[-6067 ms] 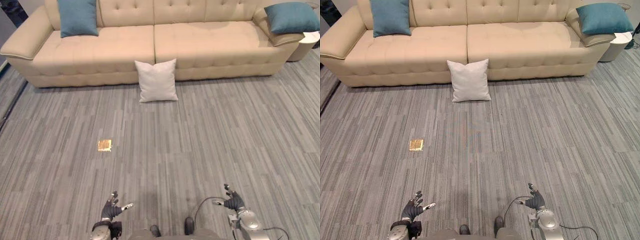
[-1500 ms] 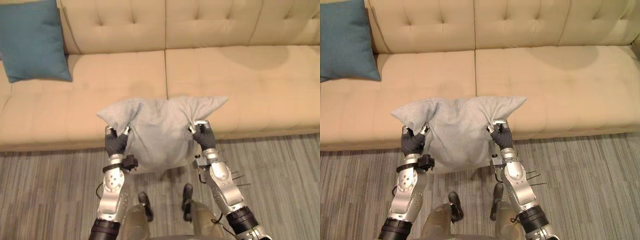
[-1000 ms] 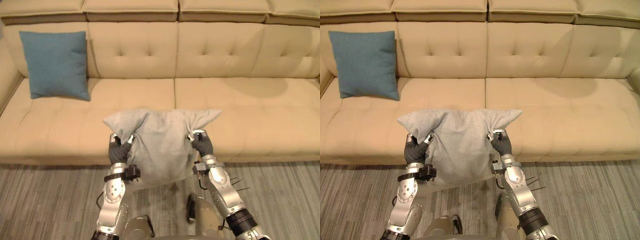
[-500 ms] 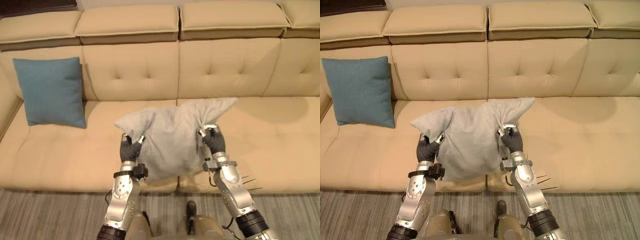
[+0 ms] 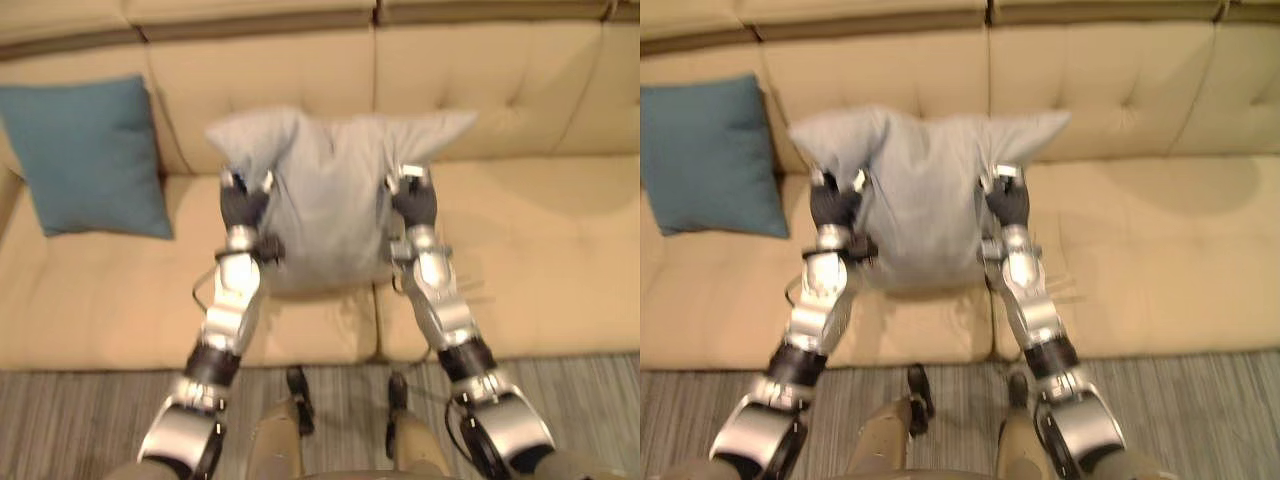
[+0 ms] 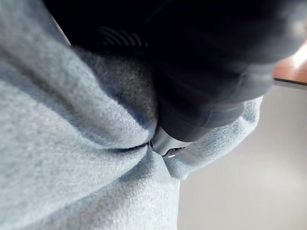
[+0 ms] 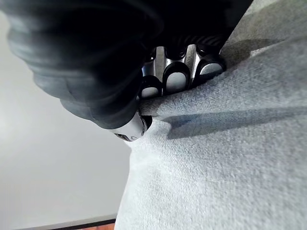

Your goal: Pick up cushions and gather them together orderly.

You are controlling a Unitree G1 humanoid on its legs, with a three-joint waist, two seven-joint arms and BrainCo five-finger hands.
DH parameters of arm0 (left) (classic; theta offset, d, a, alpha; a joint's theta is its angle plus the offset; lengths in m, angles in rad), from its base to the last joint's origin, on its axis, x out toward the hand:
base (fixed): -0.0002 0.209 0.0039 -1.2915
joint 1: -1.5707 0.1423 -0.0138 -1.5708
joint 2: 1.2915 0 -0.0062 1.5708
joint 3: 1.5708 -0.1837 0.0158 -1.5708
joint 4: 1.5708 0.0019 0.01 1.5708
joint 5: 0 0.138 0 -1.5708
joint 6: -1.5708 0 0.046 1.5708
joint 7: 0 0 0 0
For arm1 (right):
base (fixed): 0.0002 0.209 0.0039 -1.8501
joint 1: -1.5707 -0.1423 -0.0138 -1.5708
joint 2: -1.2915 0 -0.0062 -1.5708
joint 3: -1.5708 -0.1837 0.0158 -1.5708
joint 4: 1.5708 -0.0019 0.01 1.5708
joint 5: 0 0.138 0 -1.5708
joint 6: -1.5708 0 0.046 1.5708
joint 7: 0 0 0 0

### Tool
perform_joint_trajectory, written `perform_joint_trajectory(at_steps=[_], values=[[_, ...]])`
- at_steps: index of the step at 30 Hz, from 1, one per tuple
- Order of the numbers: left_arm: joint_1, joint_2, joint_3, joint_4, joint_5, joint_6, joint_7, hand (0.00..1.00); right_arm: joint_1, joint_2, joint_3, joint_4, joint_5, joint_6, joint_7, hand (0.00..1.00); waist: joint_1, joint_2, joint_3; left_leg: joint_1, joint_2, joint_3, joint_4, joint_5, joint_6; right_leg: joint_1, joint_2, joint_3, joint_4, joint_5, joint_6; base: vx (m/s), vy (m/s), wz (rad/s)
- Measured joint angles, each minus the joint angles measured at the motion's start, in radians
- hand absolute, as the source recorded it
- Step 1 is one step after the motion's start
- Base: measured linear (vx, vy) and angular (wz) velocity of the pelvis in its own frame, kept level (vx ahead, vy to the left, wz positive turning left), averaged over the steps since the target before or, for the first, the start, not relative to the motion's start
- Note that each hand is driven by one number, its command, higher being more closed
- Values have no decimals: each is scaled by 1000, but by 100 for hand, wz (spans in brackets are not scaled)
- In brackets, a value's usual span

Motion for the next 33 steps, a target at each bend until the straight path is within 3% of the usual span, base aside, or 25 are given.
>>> perform_joint_trajectory(at_steps=[3,8,15,16,17,22,29,33], values=[[-248,38,1,134,1,0,73,100,-218,0,-61,105,1,0,-48,100,-4,-16,68,-38,2,2,-52,55,3,-61,12,6,-5,32,-3,-174,-68,-6],[-542,88,13,281,1,1,109,100,-487,-16,-136,229,4,-6,-88,100,-13,-17,137,-96,-2,-5,-123,128,5,-141,19,-6,-9,61,-5,-107,-50,4],[-851,133,28,499,6,2,105,100,-789,-57,-190,455,7,-8,-132,100,-32,-17,150,-214,-28,-20,-288,250,13,-307,20,-28,-33,97,-5,-49,-22,8],[-867,135,30,506,6,2,105,0,-810,-63,-190,464,7,-8,-132,100,-31,-17,162,-219,-29,-21,-299,257,13,-315,20,-30,-33,98,-4,5,4,7],[-891,140,33,510,6,1,104,0,-843,-78,-189,472,7,-8,-132,0,-31,-17,187,-232,-32,-24,-311,266,16,-331,18,-38,-33,99,-3,15,11,10],[-915,142,79,524,2,-14,92,0,-908,-119,-184,493,11,-19,-125,0,-29,-16,202,-330,-31,-48,-317,279,10,-415,15,-67,-33,101,-3,33,33,12],[-900,146,118,512,-14,-17,58,0,-906,-181,-148,480,19,-24,-122,0,-22,-16,202,-343,-26,-45,-314,278,9,-427,9,-74,-23,100,-2,31,44,2],[-827,198,120,490,-20,-13,24,0,-823,-263,-141,393,50,-24,-104,0,-23,-16,202,-352,-18,-42,-310,278,9,-456,12,-74,12,98,-2,-20,24,-7]])
